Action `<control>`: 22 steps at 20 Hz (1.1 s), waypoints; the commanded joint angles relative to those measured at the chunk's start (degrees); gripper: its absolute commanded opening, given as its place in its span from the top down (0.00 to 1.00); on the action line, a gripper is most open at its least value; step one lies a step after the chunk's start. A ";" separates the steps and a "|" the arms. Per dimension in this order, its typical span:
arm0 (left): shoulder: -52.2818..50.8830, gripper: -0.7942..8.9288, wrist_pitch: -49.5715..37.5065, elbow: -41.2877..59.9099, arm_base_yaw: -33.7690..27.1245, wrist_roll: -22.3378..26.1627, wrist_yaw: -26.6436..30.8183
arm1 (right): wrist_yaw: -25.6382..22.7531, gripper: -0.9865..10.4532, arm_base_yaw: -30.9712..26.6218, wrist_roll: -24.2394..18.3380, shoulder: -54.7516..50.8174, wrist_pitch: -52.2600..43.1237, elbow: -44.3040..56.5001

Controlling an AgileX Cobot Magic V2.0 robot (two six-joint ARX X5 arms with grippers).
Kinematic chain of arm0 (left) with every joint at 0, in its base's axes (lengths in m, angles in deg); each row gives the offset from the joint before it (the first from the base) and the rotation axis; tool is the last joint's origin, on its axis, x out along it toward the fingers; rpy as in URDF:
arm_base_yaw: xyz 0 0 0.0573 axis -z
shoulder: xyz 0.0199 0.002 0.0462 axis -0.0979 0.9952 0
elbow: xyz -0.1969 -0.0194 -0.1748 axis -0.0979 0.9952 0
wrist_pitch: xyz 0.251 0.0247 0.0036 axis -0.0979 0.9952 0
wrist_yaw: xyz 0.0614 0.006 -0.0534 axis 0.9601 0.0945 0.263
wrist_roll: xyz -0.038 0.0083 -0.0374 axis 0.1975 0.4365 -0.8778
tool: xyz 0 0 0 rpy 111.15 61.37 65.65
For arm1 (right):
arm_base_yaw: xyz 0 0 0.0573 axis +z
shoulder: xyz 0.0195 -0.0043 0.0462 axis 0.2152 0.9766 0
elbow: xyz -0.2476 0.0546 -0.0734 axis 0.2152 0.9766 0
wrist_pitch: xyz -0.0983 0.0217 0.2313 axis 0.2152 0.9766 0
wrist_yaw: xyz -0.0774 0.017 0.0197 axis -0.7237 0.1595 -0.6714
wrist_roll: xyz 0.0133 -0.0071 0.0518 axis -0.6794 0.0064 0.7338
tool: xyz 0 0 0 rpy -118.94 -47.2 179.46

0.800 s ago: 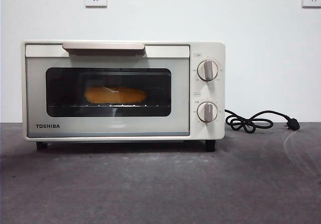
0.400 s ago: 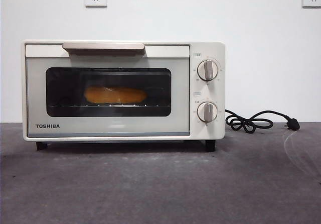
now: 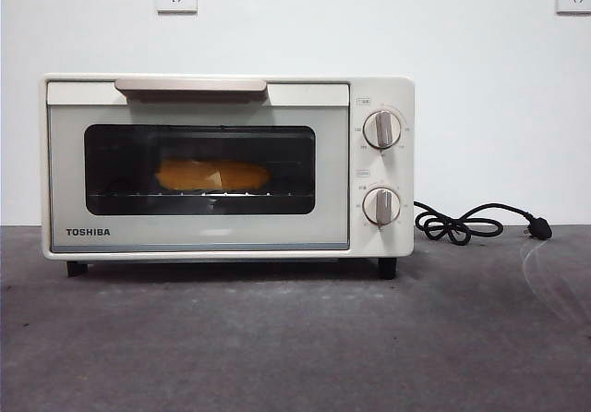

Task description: Take the corn from the table,put the corn in the oven

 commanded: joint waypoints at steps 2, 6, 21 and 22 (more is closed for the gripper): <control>-0.15 0.92 2.86 0.59 -0.20 1.79 0.15 | -0.26 0.92 -0.04 -0.26 0.22 -0.15 -0.07; -0.15 0.92 8.17 0.59 -0.20 3.61 0.15 | -0.26 0.92 -0.04 -0.26 0.22 -0.15 -0.07; -0.15 0.92 13.40 0.61 -0.17 5.42 -0.26 | -0.26 0.92 -0.04 -0.26 0.22 -0.15 -0.07; -0.15 0.92 13.40 0.61 -0.17 5.42 -0.26 | -0.26 0.92 -0.04 -0.26 0.22 -0.17 -0.07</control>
